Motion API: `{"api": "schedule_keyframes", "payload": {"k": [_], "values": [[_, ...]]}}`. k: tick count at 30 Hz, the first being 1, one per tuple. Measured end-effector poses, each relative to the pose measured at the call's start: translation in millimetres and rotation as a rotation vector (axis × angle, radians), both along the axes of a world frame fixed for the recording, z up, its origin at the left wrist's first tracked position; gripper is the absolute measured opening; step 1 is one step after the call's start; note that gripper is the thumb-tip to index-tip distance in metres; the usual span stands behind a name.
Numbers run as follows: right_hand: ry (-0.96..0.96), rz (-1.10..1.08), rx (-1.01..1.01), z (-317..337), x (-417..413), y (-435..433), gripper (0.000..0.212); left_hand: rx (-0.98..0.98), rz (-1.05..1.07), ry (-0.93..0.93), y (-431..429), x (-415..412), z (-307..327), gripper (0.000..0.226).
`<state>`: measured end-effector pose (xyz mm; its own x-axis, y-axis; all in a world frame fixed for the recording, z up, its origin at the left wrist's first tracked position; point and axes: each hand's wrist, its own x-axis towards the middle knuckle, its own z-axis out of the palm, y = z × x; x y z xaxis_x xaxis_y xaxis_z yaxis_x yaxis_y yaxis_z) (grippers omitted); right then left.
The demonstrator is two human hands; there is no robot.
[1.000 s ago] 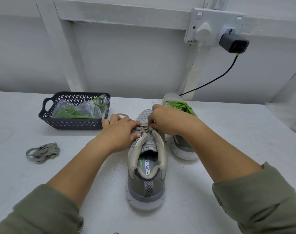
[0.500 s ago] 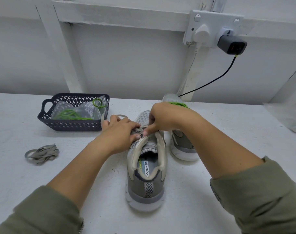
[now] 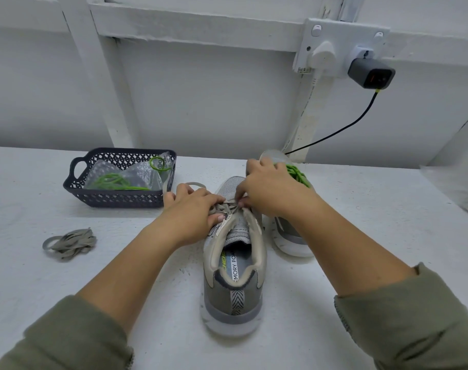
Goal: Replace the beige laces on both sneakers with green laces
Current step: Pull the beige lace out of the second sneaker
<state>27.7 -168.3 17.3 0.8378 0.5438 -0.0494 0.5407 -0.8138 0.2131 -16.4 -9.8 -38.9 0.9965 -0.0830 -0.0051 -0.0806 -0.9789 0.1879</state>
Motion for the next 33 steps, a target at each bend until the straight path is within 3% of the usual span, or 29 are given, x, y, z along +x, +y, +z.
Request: {"api": "schedule_keyframes", "payload": {"k": [4,9,14,16,21,27,33], "values": [[-0.058,0.039,-0.038,-4.4,3.8,2.9,0.023,0.007,0.006,-0.006,1.1,-1.0,1.3,0.045],[-0.307,-0.234,-0.068,7.2,-1.9,-18.1,0.026,0.005,0.009,-0.006,0.7,-1.0,1.5,0.044],[-0.114,0.045,0.018,-6.8,-3.9,0.0,0.027,-0.002,0.021,0.000,-1.0,-1.3,2.2,0.043],[-0.141,0.061,-0.025,-8.8,-2.0,-2.5,0.025,-0.006,0.019,0.000,-1.0,-2.2,2.7,0.043],[-0.359,-0.271,-0.060,5.9,-1.3,-23.1,0.028,-0.010,0.012,0.001,-1.0,-4.3,3.9,0.042],[-0.170,0.049,0.003,-12.3,-6.7,-5.4,0.025,-0.011,0.020,0.008,-1.6,-3.6,4.2,0.043],[-0.365,-0.304,-0.036,3.6,-1.0,-23.8,0.031,-0.012,0.018,0.004,-0.4,-2.8,1.1,0.040]]}}
